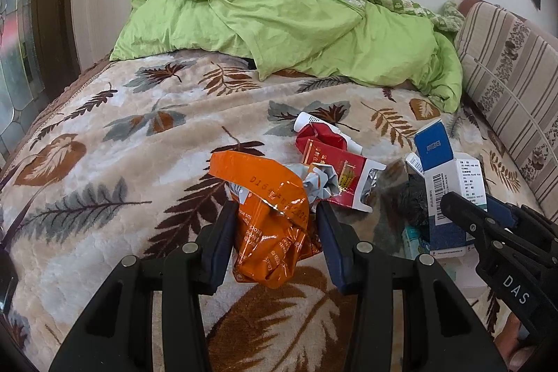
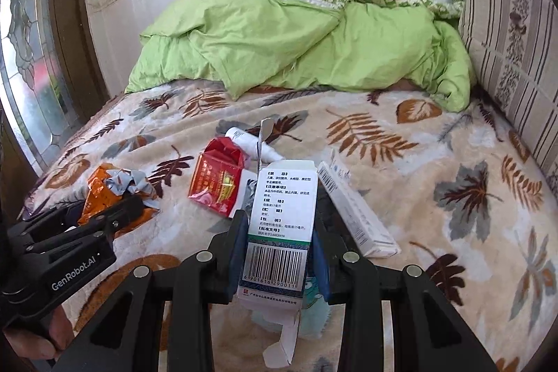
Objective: Collect trash
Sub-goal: 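Grasp the orange wrapper with the left gripper while the right grasps the white box, then hold the orange wrapper and white box in both grippers above the bed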
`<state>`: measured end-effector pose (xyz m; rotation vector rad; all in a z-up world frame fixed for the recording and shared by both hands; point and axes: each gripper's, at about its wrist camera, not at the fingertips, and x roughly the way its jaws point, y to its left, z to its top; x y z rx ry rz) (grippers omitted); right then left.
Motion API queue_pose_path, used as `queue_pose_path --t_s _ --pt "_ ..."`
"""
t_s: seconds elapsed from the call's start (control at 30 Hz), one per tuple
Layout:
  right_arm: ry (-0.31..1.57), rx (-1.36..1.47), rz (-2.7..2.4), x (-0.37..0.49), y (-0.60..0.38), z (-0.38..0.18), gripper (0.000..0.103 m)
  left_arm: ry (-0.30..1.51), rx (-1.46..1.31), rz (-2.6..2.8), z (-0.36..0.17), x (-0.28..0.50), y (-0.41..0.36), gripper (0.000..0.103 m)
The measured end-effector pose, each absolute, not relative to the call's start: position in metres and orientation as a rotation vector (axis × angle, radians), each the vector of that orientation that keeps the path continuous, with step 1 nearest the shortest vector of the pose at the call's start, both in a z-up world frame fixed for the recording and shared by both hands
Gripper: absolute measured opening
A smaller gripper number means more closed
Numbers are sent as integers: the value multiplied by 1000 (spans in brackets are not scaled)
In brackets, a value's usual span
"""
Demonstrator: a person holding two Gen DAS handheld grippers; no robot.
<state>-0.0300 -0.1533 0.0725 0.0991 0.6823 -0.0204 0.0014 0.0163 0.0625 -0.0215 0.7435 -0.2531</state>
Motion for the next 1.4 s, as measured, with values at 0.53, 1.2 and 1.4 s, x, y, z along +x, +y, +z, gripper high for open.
queue_pose_path --t_s 0.53,1.2,1.4 --pt "713 76 -69 -26 -158 66 36 727 -1 -231 65 1 18 45" --pt "710 122 -33 -28 -160 69 36 702 44 -210 65 -5 12 45" --pt "706 127 -24 -29 -158 71 36 703 46 -211 65 -6 11 45"
